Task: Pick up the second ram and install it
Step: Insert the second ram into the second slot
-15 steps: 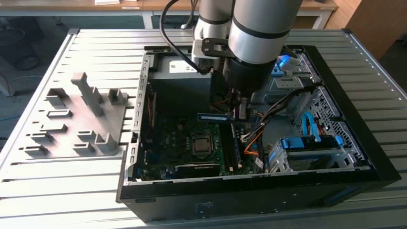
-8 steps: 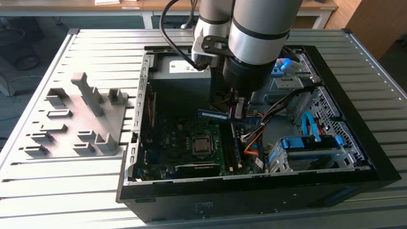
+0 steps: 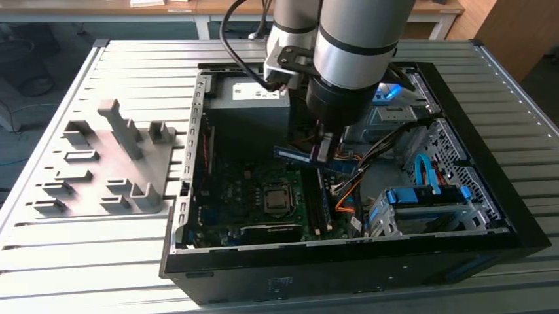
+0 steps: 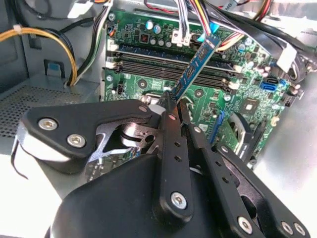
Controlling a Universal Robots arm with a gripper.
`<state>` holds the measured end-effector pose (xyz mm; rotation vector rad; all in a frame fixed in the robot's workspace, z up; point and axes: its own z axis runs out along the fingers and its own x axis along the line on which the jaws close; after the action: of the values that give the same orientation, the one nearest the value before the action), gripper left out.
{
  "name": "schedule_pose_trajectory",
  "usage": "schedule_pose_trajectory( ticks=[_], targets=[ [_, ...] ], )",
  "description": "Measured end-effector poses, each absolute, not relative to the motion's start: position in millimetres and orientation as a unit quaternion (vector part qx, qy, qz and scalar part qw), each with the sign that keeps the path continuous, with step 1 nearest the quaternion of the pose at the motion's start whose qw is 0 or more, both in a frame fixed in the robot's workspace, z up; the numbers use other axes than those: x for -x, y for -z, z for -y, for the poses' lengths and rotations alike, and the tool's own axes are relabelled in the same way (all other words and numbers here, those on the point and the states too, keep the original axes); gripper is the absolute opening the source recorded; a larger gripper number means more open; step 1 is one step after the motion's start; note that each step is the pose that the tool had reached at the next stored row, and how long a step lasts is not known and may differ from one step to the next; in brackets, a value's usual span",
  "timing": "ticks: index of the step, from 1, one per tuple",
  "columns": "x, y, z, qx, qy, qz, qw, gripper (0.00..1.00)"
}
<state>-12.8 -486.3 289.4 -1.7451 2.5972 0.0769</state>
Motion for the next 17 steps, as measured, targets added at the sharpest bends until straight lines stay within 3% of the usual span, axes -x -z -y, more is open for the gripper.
schedule_pose_trajectory(
  ticks=[17],
  targets=[
    [12.8,-289.1,486.3,0.489,-0.024,-0.872,0.008,0.14]
  ],
)
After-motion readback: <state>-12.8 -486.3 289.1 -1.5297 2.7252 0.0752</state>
